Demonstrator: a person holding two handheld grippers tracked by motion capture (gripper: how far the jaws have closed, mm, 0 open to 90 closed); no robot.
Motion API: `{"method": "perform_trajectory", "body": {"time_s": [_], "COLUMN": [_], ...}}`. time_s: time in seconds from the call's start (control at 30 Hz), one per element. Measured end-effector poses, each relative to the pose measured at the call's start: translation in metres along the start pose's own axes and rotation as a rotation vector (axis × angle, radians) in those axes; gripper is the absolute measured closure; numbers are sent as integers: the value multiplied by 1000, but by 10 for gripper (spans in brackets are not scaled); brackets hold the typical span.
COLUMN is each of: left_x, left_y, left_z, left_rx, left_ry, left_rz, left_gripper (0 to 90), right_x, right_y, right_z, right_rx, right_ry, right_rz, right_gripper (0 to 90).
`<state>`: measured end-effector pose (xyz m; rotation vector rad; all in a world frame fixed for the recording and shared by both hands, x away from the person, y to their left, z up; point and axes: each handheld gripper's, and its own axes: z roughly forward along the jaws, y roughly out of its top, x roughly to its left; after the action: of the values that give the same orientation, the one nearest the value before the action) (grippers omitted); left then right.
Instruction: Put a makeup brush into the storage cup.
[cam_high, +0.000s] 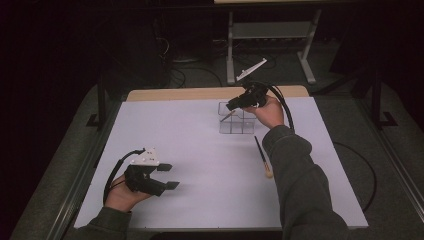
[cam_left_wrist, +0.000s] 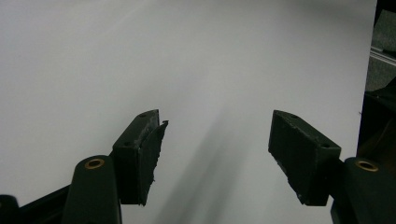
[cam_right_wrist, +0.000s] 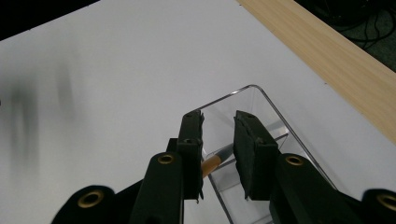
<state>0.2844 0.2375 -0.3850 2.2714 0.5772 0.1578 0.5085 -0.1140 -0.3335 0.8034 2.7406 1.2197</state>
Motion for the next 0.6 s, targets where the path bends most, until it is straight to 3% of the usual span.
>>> {"method": "perform_trajectory", "body": {"time_s": [0.37,0.43,0.6], "left_x": [1,1,1], "left_y": [-1,-1,-1], "left_z": [1,1,2], "left_rx": [17,9,9], "left_ry": [-1,-2,-3], "left_rz": [3,-5,-10], "left_gripper": [337,337,337], "right_x": [3,3,4], "right_y": [-7,-8,-10], "right_z": [-10,-12,-19], "right_rx": [-24,-26,-32], "right_ry": [13,8,8], "right_rz": [36,14,19], "right_gripper": [705,705,704]}}
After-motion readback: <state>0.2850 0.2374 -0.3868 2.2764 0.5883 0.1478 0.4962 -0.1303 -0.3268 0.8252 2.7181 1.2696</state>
